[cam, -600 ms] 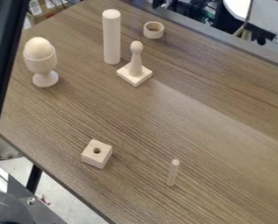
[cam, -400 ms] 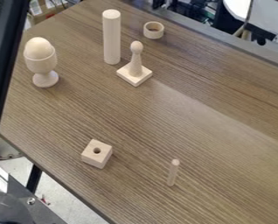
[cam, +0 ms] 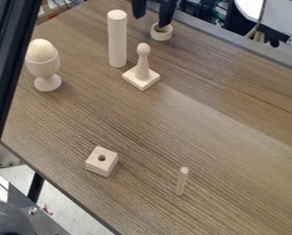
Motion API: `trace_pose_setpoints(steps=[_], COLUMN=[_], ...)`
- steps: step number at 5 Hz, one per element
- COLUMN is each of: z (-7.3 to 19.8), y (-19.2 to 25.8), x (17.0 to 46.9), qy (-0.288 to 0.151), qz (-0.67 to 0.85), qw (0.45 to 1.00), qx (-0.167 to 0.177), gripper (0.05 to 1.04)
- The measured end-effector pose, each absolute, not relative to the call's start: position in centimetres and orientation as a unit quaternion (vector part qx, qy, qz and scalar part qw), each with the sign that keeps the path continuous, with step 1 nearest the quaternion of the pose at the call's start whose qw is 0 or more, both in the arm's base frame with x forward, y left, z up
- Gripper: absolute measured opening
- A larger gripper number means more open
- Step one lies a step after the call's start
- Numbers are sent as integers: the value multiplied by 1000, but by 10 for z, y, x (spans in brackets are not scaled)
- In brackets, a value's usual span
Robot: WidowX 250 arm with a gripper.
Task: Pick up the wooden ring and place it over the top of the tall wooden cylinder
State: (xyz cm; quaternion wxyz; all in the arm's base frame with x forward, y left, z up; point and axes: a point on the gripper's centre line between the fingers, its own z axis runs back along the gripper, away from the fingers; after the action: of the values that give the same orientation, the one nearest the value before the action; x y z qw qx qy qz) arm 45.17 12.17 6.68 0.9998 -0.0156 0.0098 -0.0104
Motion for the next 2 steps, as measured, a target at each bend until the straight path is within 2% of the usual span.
trace_pose_setpoints(steps=[1,2], z=[61,42], y=[122,119], x=[451,449], qy=[10,10], qz=[-7,-6], qw=[1000,1000], qx=[-16,-22], gripper=[998,998])
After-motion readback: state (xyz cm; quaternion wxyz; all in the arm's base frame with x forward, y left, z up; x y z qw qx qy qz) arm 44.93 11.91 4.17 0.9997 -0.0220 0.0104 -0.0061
